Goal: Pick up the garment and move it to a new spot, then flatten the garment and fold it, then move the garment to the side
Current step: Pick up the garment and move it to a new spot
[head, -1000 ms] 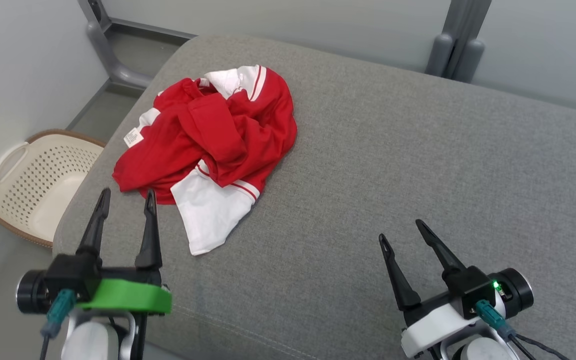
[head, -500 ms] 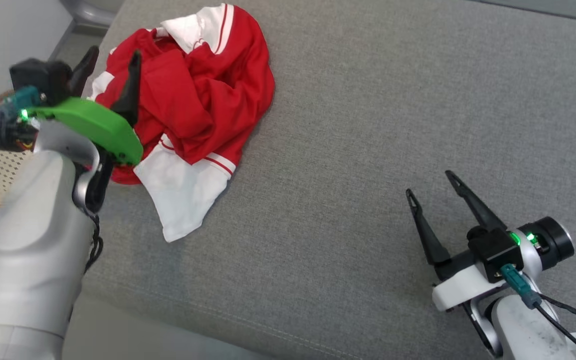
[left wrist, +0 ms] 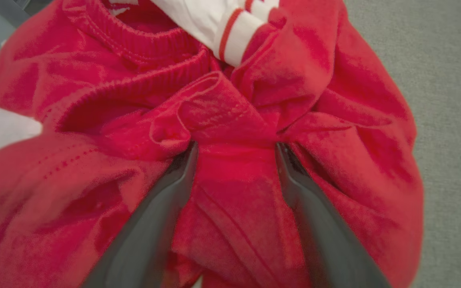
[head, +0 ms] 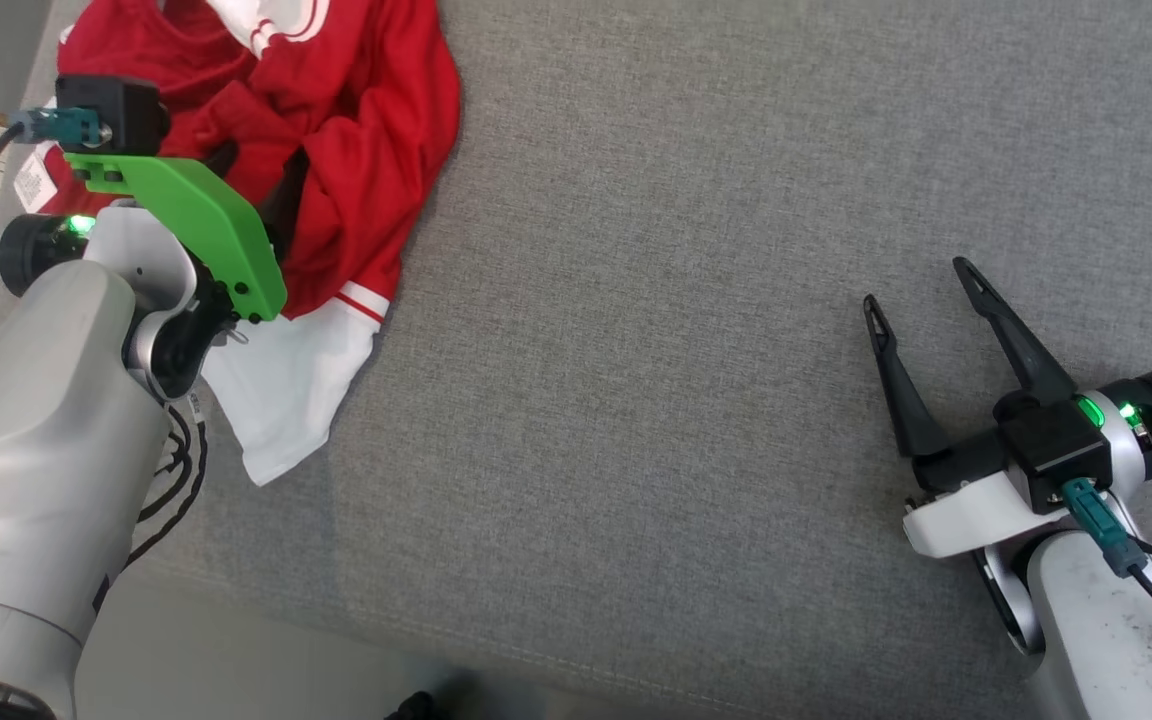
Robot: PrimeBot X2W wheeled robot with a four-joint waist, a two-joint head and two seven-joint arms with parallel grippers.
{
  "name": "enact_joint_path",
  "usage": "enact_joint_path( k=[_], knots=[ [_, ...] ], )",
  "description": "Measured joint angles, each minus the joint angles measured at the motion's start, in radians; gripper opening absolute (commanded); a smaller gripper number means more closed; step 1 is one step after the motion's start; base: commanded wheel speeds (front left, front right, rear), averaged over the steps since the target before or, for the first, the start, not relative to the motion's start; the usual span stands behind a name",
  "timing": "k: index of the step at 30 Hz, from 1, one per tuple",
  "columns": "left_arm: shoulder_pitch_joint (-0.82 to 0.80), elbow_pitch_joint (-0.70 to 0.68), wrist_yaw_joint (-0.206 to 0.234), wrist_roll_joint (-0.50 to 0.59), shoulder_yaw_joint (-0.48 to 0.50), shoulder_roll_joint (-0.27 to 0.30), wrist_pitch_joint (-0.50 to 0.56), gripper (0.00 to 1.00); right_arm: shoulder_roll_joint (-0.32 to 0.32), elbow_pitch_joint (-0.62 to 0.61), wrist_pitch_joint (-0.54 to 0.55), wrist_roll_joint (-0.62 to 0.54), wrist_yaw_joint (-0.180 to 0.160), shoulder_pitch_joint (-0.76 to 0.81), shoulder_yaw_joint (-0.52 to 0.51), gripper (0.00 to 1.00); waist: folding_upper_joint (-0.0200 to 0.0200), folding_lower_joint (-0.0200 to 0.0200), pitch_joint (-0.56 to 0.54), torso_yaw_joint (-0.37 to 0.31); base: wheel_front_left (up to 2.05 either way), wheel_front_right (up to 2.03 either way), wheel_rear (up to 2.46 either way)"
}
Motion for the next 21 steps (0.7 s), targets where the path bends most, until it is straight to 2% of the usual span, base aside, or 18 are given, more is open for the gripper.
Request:
enact_joint_path(
  k=[8,9,10,14,21],
  knots=[
    [-0.012,0.042,0.001,-0.063,-0.118,0.002,-0.078,1.0,0.002,-0.016,-0.003,-0.002,0.0,-0.013,-0.009,1.0,0.0,-0.0001,0.051,-0.012,0.0,0.0,0.0],
    [-0.015,0.044,0.001,-0.065,-0.131,0.003,-0.09,0.56,0.002,-0.016,-0.003,-0.002,0.0,-0.013,-0.01,1.0,0.0,-0.0001,0.051,-0.011,0.0,0.0,0.0],
    [-0.015,0.046,0.001,-0.068,-0.148,0.004,-0.111,0.0,0.002,-0.014,-0.003,-0.002,0.0,-0.014,-0.011,1.0,0.0,-0.0001,0.05,-0.01,0.0,0.0,0.0],
    [-0.016,0.035,0.001,-0.077,-0.222,0.015,-0.193,0.0,0.01,-0.002,-0.003,0.001,0.0,-0.018,-0.01,1.0,0.0,-0.0001,0.037,-0.008,0.0,0.0,0.0],
    [-0.028,0.018,0.0,-0.076,-0.291,0.08,-0.372,0.0,0.046,0.027,-0.002,0.013,0.0,-0.013,-0.004,1.0,0.0,-0.0001,-0.02,-0.015,0.0,0.0,0.0]
  ],
)
